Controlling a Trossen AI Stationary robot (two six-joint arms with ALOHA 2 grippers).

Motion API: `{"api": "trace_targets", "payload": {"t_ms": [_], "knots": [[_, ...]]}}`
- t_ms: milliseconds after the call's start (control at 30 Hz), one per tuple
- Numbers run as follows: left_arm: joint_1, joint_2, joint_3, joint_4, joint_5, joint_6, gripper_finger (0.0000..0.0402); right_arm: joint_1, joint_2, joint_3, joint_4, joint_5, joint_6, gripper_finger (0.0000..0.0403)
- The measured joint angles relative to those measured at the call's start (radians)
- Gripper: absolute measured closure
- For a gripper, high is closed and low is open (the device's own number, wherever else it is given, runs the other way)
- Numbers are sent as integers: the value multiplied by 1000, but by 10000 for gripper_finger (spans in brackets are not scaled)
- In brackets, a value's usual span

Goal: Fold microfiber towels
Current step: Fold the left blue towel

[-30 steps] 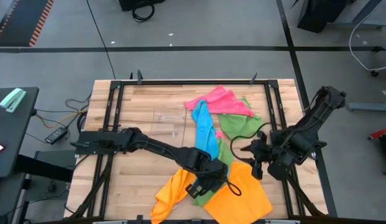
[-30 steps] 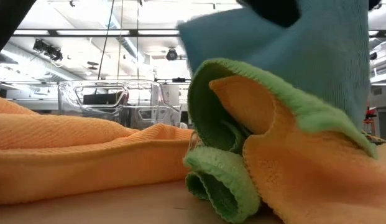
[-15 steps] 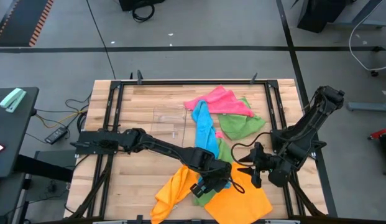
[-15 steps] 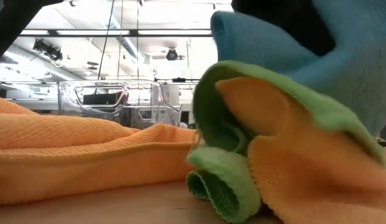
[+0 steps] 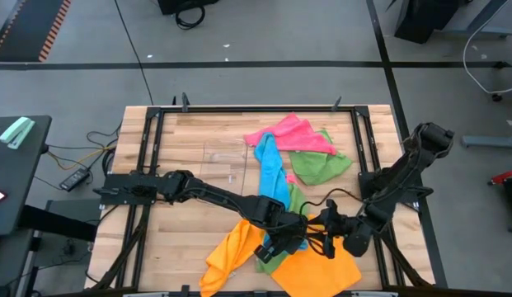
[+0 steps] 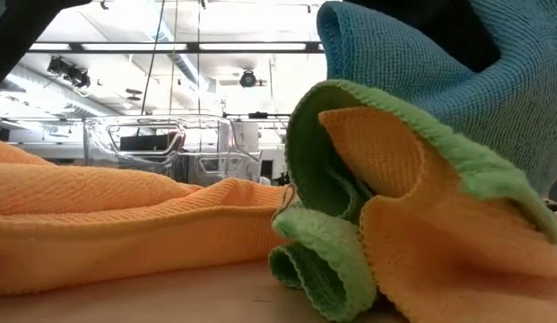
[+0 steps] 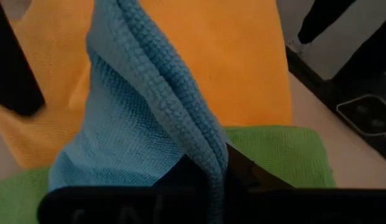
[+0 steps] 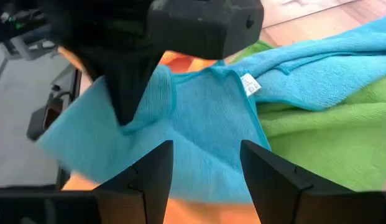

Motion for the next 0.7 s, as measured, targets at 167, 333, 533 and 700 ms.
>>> {"api": "trace_targets", "payload": {"t_ms": [167,333,533,700], "knots": [[0,0,0,4,-1,-72,357,-36,69,0,71,-18,-8,207],[-2,0,0,4,-2,-148,347,-54,100,1,111,-65,-46,207],[6,-1,0,-2,-8,-291,336,-54,129,2,120,-104,-32,207],[15,-1,0,-9,-9,-419,334,-53,99,1,70,-122,17,207]]}}
